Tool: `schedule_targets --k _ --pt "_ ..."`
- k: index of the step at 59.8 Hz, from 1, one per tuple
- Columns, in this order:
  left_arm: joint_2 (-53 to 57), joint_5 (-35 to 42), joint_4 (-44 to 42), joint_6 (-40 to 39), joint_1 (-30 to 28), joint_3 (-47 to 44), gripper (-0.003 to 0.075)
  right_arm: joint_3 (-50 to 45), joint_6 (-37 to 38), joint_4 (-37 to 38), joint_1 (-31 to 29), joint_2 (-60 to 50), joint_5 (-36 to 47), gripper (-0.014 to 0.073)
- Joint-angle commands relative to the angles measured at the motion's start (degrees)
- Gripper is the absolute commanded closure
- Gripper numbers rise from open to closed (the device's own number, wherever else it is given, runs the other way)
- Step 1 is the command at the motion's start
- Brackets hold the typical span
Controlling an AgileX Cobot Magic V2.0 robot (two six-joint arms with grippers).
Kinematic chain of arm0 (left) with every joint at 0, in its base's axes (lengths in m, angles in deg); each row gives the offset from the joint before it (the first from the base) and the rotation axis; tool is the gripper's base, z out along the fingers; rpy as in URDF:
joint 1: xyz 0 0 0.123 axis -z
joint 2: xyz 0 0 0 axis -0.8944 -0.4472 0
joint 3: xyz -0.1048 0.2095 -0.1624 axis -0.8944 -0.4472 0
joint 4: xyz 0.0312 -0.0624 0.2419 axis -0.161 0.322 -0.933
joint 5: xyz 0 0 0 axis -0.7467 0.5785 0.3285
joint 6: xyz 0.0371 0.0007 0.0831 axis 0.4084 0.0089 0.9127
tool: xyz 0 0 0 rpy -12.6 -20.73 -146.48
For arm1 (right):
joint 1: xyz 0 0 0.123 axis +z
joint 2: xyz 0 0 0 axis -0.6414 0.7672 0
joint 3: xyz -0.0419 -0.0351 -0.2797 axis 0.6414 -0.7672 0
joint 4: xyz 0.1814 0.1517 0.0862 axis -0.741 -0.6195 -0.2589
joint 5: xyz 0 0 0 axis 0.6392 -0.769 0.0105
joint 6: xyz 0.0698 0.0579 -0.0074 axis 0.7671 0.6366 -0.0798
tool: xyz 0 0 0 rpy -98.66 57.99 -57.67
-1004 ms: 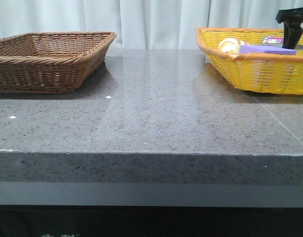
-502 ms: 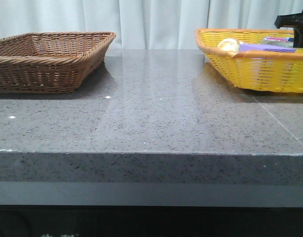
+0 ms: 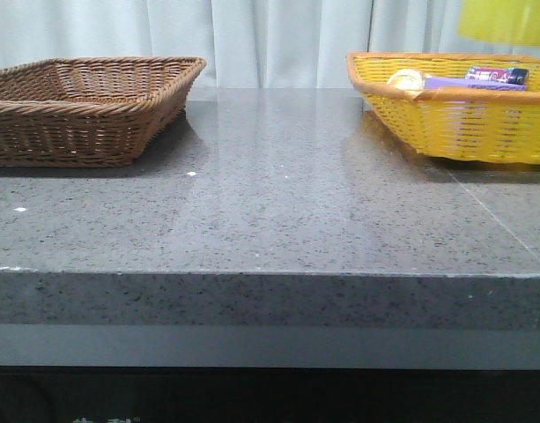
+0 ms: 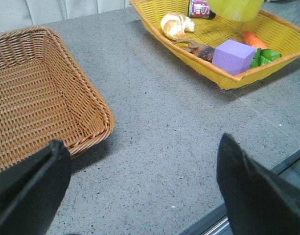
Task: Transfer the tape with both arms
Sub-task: 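Carry the tape roll out and lower it onto the table center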
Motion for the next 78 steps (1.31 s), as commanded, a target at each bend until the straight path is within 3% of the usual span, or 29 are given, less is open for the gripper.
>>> schedule_targets --k 1,27,37,67,73,78 --pt "-0.3 4.07 0.58 0.0 0.5 2.03 0.012 1.96 -0.87 -3.0 2.72 -6.46 2.03 0.0454" --pt "-0.3 4.07 0.58 0.0 0.5 2.03 0.012 -0.41 -1.06 -2.38 23.4 -8.26 2.93 0.0454" --pt "-0.3 4.07 0.58 0.0 0.5 2.03 0.012 -2.61 -1.06 -0.63 28.23 -6.28 2.91 0.0454" --pt "-0.3 4.07 0.58 0.0 0.5 2.03 0.012 -2.82 -1.06 1.52 30.36 4.83 3.29 0.0444" --pt "-0.3 4.07 0.58 0.0 0.5 2.03 0.012 -2.82 -1.06 1.68 30.36 5.67 3.29 0.0394" --pt "-0.3 4.07 0.58 0.0 0.5 2.03 0.012 -2.76 -1.06 1.68 30.36 5.59 3.5 0.0298"
